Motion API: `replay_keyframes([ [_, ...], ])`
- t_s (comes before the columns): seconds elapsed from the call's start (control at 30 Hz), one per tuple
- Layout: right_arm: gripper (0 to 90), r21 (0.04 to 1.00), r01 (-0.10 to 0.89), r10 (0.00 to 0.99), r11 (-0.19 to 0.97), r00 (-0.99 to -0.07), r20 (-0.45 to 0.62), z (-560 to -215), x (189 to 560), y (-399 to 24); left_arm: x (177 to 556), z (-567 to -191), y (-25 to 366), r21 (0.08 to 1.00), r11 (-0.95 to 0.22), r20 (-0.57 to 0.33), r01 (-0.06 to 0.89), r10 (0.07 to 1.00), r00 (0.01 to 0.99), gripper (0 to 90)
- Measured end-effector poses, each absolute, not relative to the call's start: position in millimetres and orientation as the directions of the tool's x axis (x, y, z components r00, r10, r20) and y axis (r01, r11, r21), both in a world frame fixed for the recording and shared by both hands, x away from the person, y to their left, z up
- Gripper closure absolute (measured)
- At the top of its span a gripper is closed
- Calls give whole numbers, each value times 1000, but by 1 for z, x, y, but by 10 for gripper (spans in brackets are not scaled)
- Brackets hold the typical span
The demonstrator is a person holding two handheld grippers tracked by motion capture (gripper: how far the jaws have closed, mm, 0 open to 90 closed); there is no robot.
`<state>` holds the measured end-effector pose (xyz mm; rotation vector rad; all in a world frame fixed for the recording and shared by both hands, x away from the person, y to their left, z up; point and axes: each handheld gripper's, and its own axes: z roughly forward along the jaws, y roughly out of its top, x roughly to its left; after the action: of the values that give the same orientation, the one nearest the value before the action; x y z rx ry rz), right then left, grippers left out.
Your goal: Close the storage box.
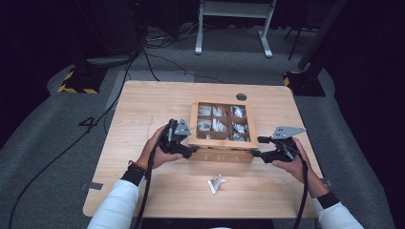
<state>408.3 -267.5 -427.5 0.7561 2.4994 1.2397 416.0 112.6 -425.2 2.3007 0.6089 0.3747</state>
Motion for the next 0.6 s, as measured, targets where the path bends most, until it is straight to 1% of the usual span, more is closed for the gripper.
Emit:
replay_keyframes([
  [0.07, 350, 798, 334, 551, 501, -834, 4, -427, 408, -269, 416, -427, 112, 692, -647, 91, 321, 519, 850, 235],
  [0.17, 374, 806, 334, 556, 488, -831, 8, -425, 408, -270, 416, -431, 111, 679, -659, 90, 323, 512, 854, 233],
  [0.6, 353, 788, 359, 543, 501, -839, 37, -432, 412, -268, 416, -437, 114, 700, -627, 50, 341, 520, 853, 234],
])
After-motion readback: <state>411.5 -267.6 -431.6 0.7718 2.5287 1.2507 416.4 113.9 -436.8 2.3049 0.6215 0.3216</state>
